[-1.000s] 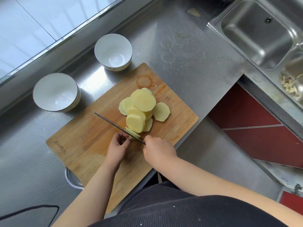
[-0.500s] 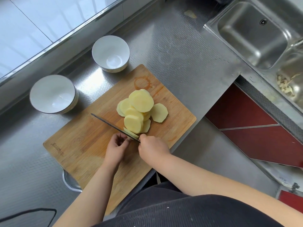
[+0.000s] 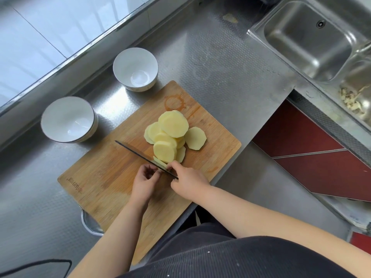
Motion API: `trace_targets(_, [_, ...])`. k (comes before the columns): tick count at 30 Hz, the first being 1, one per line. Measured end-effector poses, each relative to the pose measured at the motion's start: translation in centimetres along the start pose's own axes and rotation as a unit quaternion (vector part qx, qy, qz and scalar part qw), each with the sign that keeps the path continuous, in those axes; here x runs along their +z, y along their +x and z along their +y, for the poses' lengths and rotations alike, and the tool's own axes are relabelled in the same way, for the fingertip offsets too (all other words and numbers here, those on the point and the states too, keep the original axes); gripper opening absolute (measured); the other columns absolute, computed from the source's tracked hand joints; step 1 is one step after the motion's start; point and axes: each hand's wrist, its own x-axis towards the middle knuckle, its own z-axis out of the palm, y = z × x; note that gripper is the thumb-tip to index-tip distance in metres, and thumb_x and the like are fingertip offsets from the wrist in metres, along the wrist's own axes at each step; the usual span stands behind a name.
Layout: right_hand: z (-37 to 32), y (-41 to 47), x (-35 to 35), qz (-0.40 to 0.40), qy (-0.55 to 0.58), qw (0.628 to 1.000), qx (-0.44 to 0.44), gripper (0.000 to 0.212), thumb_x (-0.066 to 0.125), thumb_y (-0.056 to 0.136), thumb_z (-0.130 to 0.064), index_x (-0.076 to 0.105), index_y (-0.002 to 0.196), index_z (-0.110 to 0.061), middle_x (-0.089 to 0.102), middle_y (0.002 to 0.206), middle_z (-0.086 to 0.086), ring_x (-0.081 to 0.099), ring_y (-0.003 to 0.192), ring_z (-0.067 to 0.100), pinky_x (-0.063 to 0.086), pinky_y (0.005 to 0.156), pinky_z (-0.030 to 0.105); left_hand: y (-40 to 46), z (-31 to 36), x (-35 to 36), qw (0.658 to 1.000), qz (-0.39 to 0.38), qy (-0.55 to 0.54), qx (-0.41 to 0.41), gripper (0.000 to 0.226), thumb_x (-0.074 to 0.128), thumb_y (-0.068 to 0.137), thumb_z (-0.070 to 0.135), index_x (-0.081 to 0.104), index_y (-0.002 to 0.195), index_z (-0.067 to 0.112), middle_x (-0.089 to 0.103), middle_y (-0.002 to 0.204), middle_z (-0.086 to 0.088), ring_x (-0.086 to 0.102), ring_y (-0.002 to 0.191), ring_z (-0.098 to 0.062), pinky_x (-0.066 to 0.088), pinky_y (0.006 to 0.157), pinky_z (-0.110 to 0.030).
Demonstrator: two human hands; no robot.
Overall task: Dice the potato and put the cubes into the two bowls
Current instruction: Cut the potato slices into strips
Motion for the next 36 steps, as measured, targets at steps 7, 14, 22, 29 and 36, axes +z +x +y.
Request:
trace_targets(7, [0.4,-0.7,-0.1,0.024,0.045,0.999,0.019,0.048,0.043,0.094,-0.024,0.039,0.141,-0.037,0.061,0.125,0.005,0.058,0.106,0.028,0.048,0.078,0.034,-0.2,0.3,0.1,1.000,-0.006,0.000,0.006,0.010,0.065,0.090,0.016,0.058,0.096,0.015,0.059,0.089,-0.005,0.051,0.079,-0.019,0.045,0.069,-0.034])
trace_targets(14, [1.3,-2.0,-0.2,0.045,0.084,0.995,0.021,0.049,0.045,0.093,-0.026,0.043,0.140,-0.038,0.061,0.125,-0.002,0.056,0.111,0.025,0.046,0.082,0.032,-0.3,0.6,0.4,1.000,0.001,-0.020,0.001,0.015,0.065,0.090,0.013,0.054,0.098,0.020,0.058,0.084,-0.001,0.051,0.078,-0.018,0.044,0.063,-0.024])
trace_targets(22, [2.7,-3.0,-1.2,0.164,0.212,0.963,-0.008,0.040,0.048,0.089,-0.021,0.056,0.127,-0.031,0.059,0.092,-0.015,0.058,0.087,0.012,0.047,0.071,0.026,-0.1,1.3,0.4,1.000,-0.021,0.010,-0.003,0.061,0.073,0.085,0.019,0.040,0.135,0.026,0.059,0.087,-0.004,0.054,0.079,-0.015,0.047,0.077,-0.030])
trace_targets(29, [3.4,-3.4,-1.1,0.208,0.293,0.933,0.017,0.025,0.048,0.086,-0.018,0.058,0.098,-0.038,0.059,0.074,-0.001,0.051,0.064,0.014,0.044,0.059,0.028,0.7,2.1,1.1,0.968,0.013,0.248,0.025,0.073,0.079,0.075,0.041,0.037,0.133,0.023,0.055,0.085,0.004,0.056,0.078,-0.016,0.049,0.071,-0.038])
trace_targets(36, [4.0,-4.1,-0.8,0.183,0.267,0.945,0.040,0.040,0.047,0.089,-0.019,0.056,0.122,-0.039,0.063,0.086,-0.007,0.058,0.081,0.013,0.048,0.068,0.028,0.1,2.2,0.7,0.920,0.040,0.380,0.085,0.056,0.073,0.076,0.054,0.053,0.114,0.019,0.047,0.112,0.001,0.048,0.106,-0.020,0.045,0.079,-0.036])
